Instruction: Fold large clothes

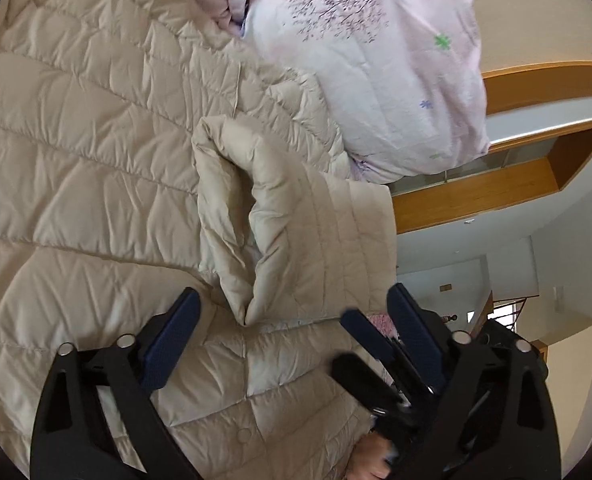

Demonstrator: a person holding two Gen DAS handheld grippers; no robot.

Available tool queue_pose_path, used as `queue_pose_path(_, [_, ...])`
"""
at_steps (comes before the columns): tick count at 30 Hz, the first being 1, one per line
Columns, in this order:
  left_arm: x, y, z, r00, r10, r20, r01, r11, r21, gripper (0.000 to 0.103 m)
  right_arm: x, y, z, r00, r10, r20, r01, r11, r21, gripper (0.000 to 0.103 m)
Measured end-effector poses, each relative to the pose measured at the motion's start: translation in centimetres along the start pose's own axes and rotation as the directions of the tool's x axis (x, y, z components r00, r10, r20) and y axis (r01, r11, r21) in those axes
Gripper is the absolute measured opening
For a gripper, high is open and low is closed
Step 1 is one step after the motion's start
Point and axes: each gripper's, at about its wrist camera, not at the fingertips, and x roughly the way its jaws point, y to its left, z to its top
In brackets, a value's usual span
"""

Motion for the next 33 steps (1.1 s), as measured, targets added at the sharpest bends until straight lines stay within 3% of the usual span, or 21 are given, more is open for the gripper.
queue_pose_path(2, [0.3, 0.1, 0.2, 1.000, 0.016, -0.006, -0.016, 1.000, -0.005, 0.083, -0.6, -2.7, -0.4, 0.996, 0.090, -0.025, -0.085, 0.982, 0.167, 0.067])
queue_pose_path(4, [0.8, 0.2, 0.4, 0.999, 0.038, -0.011, -0.038, 0.999, -0.017, 0.076, -1.0, -5.9, -1.2, 0.985, 0.170, -0.032, -0.149, 0.929, 0.338, 0.068])
queue_pose_path(6, [1.3, 0.4, 0.7, 0.998, 0.059, -0.021, -0.059, 0.998, -0.024, 0.055, -1.1, -9.1, -2.0, 0.976, 0.217, -0.011, -0.185, 0.858, 0.480, 0.068])
queue_pose_path(7, [1.5, 0.5, 0.7, 0.997, 0.066, -0.027, -0.067, 0.998, -0.023, 0.048, -1.1, -10.0, -2.2, 0.977, 0.212, 0.002, -0.183, 0.838, 0.515, 0.067])
queue_pose_path(9, [2.0, 0.5, 1.1, 0.996, 0.083, -0.037, -0.083, 0.997, -0.006, 0.013, -1.6, -12.7, -2.8, 0.981, 0.182, 0.063, -0.182, 0.775, 0.605, 0.067])
queue_pose_path(12, [1.1, 0.3, 1.8, 0.995, 0.101, -0.006, -0.101, 0.995, 0.020, 0.007, -2.2, -15.2, -2.7, 0.982, 0.116, 0.148, -0.186, 0.718, 0.671, 0.066])
queue_pose_path(14, [-0.7, 0.0, 2.5, 0.992, 0.111, 0.051, -0.113, 0.992, 0.046, 0.006, -2.8, -16.3, -2.3, 0.981, 0.058, 0.187, -0.173, 0.704, 0.689, 0.065])
queue_pose_path(18, [-4.9, -0.2, 3.9, 0.976, 0.147, 0.161, -0.161, 0.984, 0.078, 0.006, -3.3, -16.9, -1.3, 0.977, -0.050, 0.208, -0.108, 0.724, 0.681, 0.057])
queue_pose_path(19, [-5.7, -0.1, 4.1, 0.970, 0.159, 0.182, -0.176, 0.981, 0.082, 0.006, -2.8, -16.9, -1.1, 0.977, -0.064, 0.205, -0.093, 0.734, 0.673, 0.050])
queue_pose_path(20, [-6.2, 0.1, 4.2, 0.966, 0.169, 0.196, -0.189, 0.979, 0.083, 0.006, -2.7, -16.6, -1.0, 0.977, -0.082, 0.198, -0.071, 0.746, 0.662, 0.033])
queue_pose_path(22, [-7.2, 0.9, 4.3, 0.954, 0.202, 0.221, -0.223, 0.972, 0.075, 0.006, -2.2, -15.6, -0.6, 0.972, -0.148, 0.181, 0.007, 0.793, 0.610, 0.010])
queue_pose_path(26, [-6.8, 2.1, 4.3, 0.940, 0.261, 0.219, -0.282, 0.957, 0.067, 0.006, -1.8, -12.4, -0.2, 0.947, -0.276, 0.162, 0.173, 0.867, 0.467, 0.008])
queue_pose_path(30, [-5.7, 3.7, 3.9, 0.928, 0.329, 0.174, -0.342, 0.938, 0.050, 0.007, 0.3, -11.5, -0.4, 0.935, -0.353, 0.007, 0.320, 0.856, 0.405, 0.010])
queue_pose_path(33, [-5.5, 4.3, 3.7, 0.923, 0.351, 0.158, -0.361, 0.932, 0.040, 0.013, 0.5, -10.8, -0.6, 0.920, -0.388, -0.048, 0.379, 0.854, 0.355, 0.025])
